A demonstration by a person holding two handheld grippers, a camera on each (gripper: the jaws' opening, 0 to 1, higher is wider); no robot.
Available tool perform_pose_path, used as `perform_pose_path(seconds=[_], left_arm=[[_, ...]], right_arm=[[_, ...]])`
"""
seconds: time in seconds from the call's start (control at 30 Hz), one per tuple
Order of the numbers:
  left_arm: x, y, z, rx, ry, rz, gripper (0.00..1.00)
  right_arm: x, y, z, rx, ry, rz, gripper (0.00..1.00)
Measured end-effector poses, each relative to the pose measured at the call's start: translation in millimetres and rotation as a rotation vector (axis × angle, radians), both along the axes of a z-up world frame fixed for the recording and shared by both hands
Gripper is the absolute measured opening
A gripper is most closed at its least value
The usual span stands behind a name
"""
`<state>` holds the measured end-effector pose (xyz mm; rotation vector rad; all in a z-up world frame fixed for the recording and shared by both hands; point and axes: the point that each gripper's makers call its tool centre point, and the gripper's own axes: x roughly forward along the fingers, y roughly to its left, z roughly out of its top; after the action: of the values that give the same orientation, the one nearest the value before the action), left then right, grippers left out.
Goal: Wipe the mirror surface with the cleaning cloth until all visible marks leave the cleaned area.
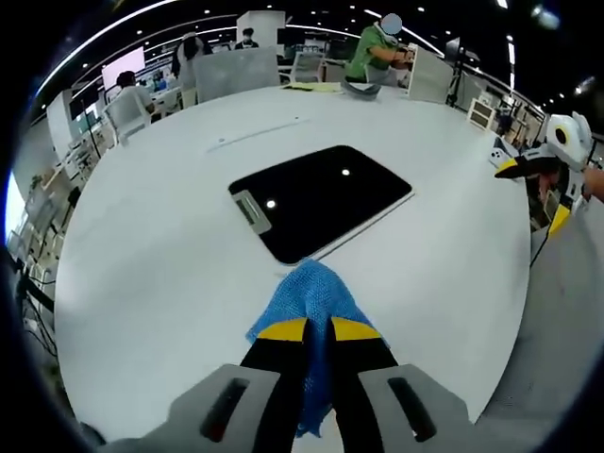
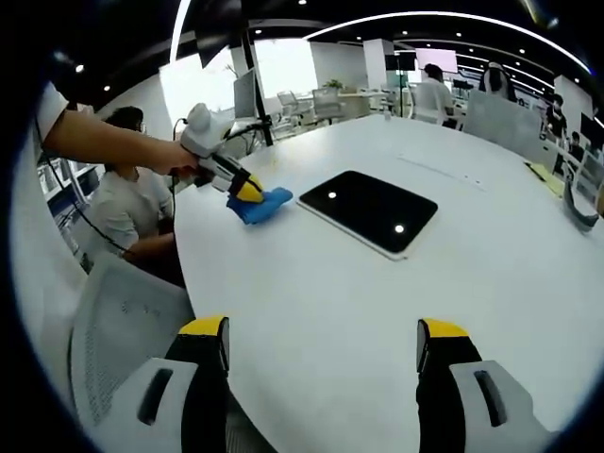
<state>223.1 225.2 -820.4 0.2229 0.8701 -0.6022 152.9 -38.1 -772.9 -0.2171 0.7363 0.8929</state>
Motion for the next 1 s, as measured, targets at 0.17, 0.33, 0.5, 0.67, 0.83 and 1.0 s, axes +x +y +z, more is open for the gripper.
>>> perform_pose_path(seconds=[0.17,0.33,0.5,0.67,0.83,1.0], left_arm=[[-2.6,2.0,-6.6,-0.003,0.007,-0.01,0.06],[-7.5,2.3,-13.1,0.002,0.011,-0.023,0.07],[-11.6,3.2,-18.1,0.002,0.014,-0.02,0.07],[-13.1,6.8,-22.9,0.009,0.014,-0.015,0.1],[-14.5,11.4,-26.2,-0.004,0.014,0.01,0.16],[-12.3,12.8,-26.2,-0.017,0.024,0.017,0.2]], right_arm=[[-1.2,0.6,0.7,0.001,-0.002,-0.003,0.8],[-2.6,-1.5,1.6,-0.001,-0.002,-0.008,0.8],[-3.0,-4.9,1.6,-0.005,-0.003,-0.015,0.8],[-4.4,-6.6,1.1,-0.007,-0.003,-0.017,0.8],[-5.0,-7.0,2.0,-0.005,-0.004,-0.02,0.8],[-5.3,-6.8,3.1,-0.007,-0.004,-0.018,0.8]])
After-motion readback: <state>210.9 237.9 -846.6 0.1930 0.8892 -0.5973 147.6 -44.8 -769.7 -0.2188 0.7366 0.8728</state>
